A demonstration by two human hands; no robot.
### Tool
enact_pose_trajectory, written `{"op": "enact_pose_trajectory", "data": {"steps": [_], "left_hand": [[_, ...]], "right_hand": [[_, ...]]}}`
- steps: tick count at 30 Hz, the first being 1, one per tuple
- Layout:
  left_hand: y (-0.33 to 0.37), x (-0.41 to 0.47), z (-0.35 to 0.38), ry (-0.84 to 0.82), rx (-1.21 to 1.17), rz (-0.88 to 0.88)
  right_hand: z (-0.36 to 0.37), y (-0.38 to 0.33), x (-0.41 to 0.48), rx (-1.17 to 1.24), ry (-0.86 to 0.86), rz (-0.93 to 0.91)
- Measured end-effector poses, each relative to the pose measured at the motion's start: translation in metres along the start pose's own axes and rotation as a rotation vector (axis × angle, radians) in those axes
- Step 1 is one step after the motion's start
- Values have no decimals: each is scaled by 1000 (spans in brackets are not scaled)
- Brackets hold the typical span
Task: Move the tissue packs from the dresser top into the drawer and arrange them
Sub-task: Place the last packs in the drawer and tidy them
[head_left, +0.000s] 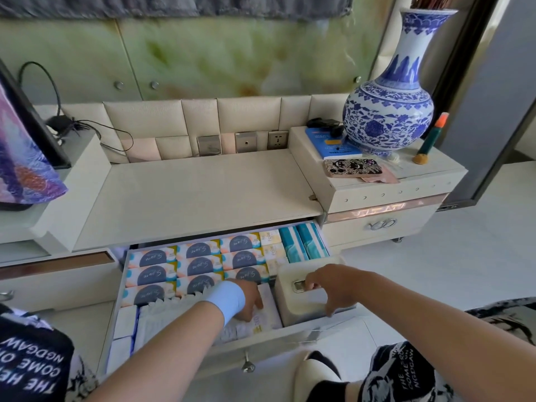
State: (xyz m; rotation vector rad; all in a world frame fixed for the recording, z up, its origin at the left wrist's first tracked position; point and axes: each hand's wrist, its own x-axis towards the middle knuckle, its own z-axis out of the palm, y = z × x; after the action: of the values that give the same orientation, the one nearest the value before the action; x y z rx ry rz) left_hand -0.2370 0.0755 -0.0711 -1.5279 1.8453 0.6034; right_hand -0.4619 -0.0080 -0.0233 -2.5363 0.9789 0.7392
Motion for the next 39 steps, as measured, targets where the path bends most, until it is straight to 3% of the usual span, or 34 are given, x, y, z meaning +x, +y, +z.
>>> {"op": "enact_pose_trajectory", "data": {"steps": [6,12,17,21,25,32,39], "left_hand": [[5,-1,0,88,-83,-8],[13,0,-5,405,-304,40],[19,2,-5,338,-316,77],[9,-8,-12,352,-369,51],[-1,-32,-7,296,-392,31],[-11,-55,39,24,-217,-8],[-28,-58,57,285,-332,-44]], "right_hand": [[7,-8,14,30,-115,12],[30,-16,22,-4,-131,64],[30,-22,23,-272,95,18],[23,-36,18,-188,226,-30],[22,-43,7,-62,128,-121],[29,-58,19,-245,41,-212],[10,-62,26,-249,66,-166]]}}
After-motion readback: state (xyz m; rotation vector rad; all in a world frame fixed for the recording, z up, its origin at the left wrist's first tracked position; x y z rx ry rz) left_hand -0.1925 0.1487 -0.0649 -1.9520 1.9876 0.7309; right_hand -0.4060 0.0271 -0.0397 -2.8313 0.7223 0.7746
